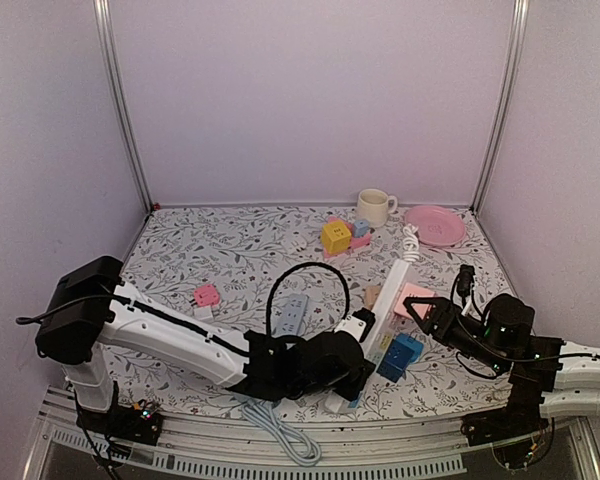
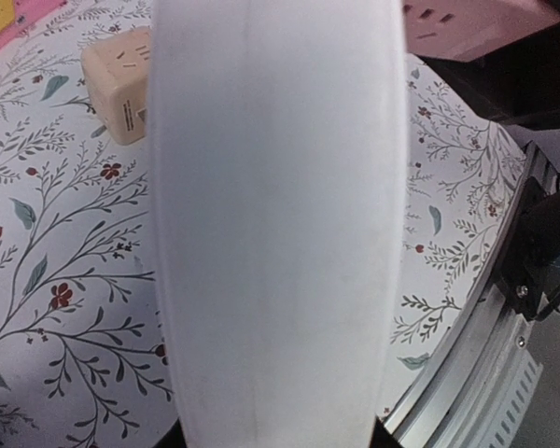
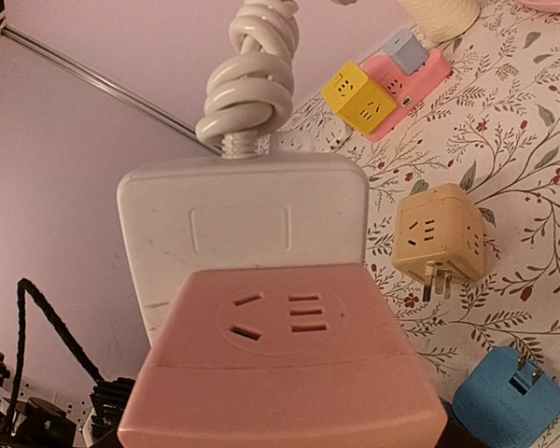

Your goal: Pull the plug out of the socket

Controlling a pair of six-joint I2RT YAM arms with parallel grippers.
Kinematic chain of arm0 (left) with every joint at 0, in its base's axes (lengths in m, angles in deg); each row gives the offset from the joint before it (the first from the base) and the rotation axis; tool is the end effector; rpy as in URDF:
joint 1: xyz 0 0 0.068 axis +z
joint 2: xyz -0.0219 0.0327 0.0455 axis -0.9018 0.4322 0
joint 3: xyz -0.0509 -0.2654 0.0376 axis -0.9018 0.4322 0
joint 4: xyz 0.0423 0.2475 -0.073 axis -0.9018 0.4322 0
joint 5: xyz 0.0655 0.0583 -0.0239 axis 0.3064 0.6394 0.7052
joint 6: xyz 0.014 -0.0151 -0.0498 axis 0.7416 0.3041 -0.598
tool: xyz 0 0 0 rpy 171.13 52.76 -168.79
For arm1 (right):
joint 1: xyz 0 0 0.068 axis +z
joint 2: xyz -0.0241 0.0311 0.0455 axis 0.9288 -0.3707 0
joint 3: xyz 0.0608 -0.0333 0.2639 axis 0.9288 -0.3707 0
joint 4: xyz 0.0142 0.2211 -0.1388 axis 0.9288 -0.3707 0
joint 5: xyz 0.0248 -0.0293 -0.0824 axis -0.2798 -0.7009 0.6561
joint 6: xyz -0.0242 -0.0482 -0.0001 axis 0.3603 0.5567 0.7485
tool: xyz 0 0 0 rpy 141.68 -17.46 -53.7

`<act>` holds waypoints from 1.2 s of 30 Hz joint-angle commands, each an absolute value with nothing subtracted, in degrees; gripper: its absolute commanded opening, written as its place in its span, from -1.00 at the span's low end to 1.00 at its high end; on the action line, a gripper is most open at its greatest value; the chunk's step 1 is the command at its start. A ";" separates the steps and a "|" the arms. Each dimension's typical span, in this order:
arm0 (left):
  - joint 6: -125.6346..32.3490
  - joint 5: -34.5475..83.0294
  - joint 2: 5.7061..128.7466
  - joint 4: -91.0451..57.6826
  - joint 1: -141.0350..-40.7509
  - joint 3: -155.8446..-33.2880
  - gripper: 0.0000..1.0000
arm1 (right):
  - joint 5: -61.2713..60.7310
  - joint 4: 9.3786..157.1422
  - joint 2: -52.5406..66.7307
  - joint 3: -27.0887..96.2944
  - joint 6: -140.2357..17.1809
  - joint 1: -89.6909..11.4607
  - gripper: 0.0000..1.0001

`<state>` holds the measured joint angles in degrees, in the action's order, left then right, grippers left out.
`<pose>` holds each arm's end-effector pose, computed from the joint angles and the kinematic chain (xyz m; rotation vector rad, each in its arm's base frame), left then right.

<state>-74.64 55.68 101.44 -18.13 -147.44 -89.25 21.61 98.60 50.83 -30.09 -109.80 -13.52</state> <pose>0.0638 -0.4073 0.1724 0.6382 2.2005 -0.7250 0.1010 0.1276 0.1965 0.2006 1.9110 1.1372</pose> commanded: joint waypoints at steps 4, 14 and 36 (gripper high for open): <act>-82.37 60.71 101.33 -14.17 -146.00 -89.61 -1.00 | 22.16 98.97 49.96 -30.29 -110.22 -13.71 -0.80; -90.02 58.80 97.12 -16.47 -141.88 -80.91 -1.00 | 21.81 98.97 49.21 -30.01 -110.12 -13.67 -0.92; -94.40 59.57 95.19 -15.63 -139.74 -76.93 -1.00 | 20.08 98.97 50.13 -28.73 -109.12 -13.67 -0.93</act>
<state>-83.38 48.29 97.16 -23.51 -146.13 -80.83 17.06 98.29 47.93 -30.07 -111.40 -13.17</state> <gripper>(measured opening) 0.296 0.630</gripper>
